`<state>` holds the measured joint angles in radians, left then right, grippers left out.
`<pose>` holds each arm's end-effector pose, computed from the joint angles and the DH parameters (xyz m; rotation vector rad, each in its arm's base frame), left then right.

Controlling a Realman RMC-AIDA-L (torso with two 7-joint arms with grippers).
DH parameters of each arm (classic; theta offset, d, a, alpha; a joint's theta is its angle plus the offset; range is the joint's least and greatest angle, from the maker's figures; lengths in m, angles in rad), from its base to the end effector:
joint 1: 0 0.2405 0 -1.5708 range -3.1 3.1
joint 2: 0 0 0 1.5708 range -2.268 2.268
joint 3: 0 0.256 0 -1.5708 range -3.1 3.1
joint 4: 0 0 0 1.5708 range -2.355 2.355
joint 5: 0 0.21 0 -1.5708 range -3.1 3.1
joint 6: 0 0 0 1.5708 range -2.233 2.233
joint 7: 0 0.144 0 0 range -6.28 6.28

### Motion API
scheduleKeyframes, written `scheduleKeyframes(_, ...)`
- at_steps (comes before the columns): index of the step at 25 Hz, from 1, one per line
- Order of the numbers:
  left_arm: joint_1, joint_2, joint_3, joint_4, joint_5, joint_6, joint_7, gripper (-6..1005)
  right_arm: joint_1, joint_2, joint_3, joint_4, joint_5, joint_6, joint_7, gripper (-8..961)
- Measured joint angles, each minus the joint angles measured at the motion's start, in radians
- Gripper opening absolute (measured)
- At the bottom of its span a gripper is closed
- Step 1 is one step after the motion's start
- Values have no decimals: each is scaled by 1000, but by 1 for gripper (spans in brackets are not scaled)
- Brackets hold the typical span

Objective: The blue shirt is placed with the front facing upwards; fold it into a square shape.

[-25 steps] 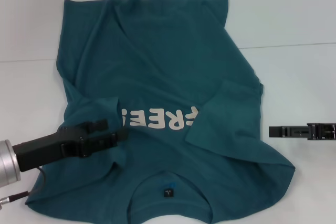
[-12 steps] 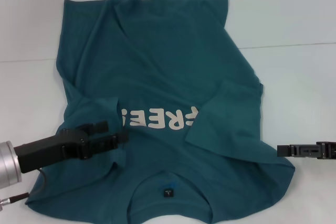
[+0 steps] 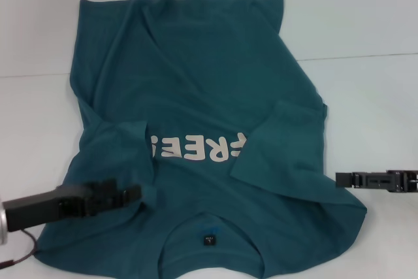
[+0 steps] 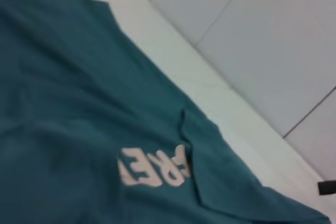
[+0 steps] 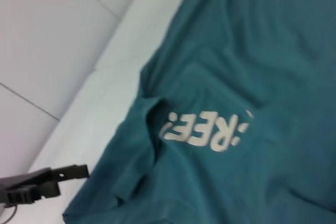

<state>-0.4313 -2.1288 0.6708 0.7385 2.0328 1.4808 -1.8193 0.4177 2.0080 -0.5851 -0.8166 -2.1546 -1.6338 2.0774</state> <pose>-0.2891 0.3141 -0.0045 -2.4693 -1.2938 -0.7251 0.3166 0.3056 0.0591 -2.3766 1.5507 0.5976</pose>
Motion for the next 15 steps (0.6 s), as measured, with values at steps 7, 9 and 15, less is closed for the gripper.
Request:
scheduleKeyframes(7,22,11,-72,53,110,26,-74,872,24,12,2,9,34,5,-64,884)
scheduleKeyframes(9,24,16,-103,63,145,44,-84,872,41,13,2,35,34,11,-92,884)
scheduleKeyframes(15,33,32,-209,98,216,118,-86,870,88,6,-7,101,30,50,-137,885)
